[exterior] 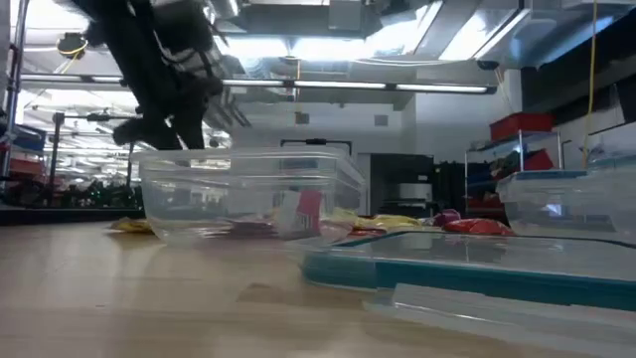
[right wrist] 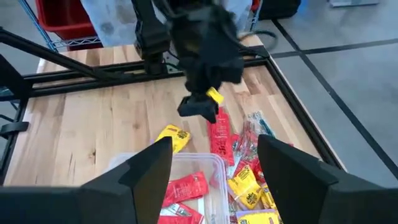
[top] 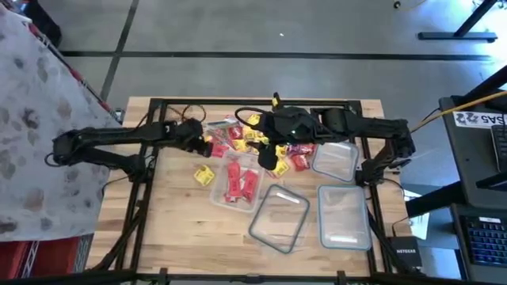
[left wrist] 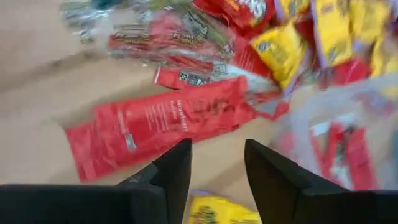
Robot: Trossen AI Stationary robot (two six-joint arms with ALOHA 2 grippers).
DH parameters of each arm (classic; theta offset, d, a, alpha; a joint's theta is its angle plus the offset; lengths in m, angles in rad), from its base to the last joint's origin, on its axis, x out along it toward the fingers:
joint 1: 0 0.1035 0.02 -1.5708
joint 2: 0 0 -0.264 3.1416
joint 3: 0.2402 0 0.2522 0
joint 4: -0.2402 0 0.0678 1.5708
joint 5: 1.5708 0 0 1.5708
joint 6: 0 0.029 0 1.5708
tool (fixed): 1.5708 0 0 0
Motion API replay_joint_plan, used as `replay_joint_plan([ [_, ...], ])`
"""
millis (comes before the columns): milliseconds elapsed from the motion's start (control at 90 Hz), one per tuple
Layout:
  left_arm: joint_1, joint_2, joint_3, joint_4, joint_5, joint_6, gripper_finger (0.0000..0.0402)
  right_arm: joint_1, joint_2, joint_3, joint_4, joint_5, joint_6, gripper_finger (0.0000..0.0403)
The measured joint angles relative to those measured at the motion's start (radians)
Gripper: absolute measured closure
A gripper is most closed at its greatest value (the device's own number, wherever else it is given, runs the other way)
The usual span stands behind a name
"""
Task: Sort candy
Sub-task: Put the red candy strip into the rectangular transparent bin
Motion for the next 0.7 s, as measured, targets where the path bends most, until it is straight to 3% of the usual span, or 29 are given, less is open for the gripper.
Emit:
replay_joint_plan([
  [133, 0.037, 0.073, 0.001, 0.052, 0.129, 0.225, 0.0270, 0.000, 0.000, 0.000, 0.000, 0.000, 0.015, 0.0178],
  [311, 0.032, 0.141, 0.001, 0.036, 0.113, 0.563, 0.0270, 0.000, 0.000, 0.000, 0.000, 0.000, 0.024, 0.0178],
  [456, 0.036, 0.178, 0.001, 0.064, 0.014, 0.671, 0.0270, 0.008, 0.000, 0.000, 0.000, 0.000, 0.025, 0.0178],
  [700, 0.037, 0.277, 0.001, 0.167, 0.010, 0.755, 0.0252, 0.008, 0.000, 0.000, -0.001, 0.000, 0.049, 0.0178],
])
